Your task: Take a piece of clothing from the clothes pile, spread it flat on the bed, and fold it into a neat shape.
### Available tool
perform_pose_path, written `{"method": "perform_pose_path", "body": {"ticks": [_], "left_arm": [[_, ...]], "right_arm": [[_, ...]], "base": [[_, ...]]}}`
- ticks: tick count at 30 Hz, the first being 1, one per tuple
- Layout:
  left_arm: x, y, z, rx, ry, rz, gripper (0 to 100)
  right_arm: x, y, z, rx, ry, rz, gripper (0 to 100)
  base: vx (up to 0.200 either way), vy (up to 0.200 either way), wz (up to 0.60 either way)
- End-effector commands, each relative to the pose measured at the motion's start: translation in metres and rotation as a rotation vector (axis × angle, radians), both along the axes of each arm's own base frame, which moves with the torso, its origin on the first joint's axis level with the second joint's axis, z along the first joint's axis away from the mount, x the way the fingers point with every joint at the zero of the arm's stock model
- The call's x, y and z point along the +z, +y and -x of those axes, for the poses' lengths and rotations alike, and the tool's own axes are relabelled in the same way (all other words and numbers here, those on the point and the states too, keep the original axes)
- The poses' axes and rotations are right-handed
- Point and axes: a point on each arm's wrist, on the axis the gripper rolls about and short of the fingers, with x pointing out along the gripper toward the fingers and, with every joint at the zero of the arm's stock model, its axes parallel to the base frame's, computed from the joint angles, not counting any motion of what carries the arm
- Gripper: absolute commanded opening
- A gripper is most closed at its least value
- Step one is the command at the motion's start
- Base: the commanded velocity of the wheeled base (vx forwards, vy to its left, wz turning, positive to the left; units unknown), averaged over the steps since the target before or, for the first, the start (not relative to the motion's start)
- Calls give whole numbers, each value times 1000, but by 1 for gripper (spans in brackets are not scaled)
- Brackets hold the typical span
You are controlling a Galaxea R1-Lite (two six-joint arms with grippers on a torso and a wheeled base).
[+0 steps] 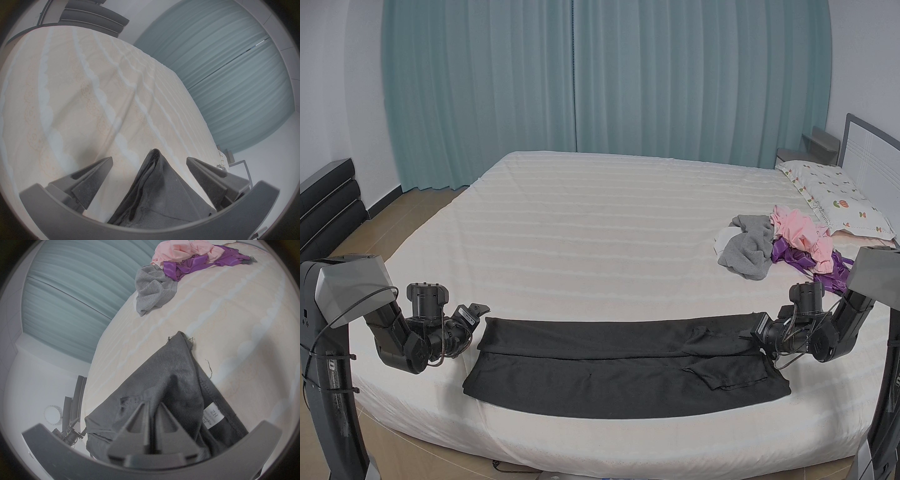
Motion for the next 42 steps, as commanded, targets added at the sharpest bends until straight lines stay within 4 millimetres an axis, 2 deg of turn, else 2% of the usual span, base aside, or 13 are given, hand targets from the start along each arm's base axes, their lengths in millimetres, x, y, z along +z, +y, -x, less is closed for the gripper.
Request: {"method": "perform_pose_path", "body": {"ticks": [1, 10, 18, 24, 30, 37, 38, 42], "left_arm": [[0, 0, 0, 1, 0, 1, 100], [-1, 0, 1, 1, 5, -3, 100], [0, 0, 2, 2, -6, -3, 100], [-1, 0, 3, 2, -15, -5, 100], [-1, 0, 3, 2, -17, -5, 100], [-1, 0, 3, 4, -17, -6, 100], [-1, 0, 3, 4, -17, -6, 100], [0, 0, 3, 0, -17, -7, 100]], "right_arm": [[7, 0, 0, -1, -20, -3, 0], [23, 0, -1, -1, -72, -12, 0], [26, 8, 2, 42, -148, 12, 0], [20, 8, 4, 90, -175, 69, 0], [-10, 4, 2, 179, -151, 194, 0], [-19, 2, -4, 178, -143, 207, 0], [-19, 2, -4, 178, -143, 207, 100], [-22, -5, -9, 158, -137, 210, 100]], "base": [[0, 0, 0], [0, 0, 0], [0, 0, 0], [0, 0, 0], [0, 0, 0], [0, 0, 0], [0, 0, 0], [0, 0, 0]]}}
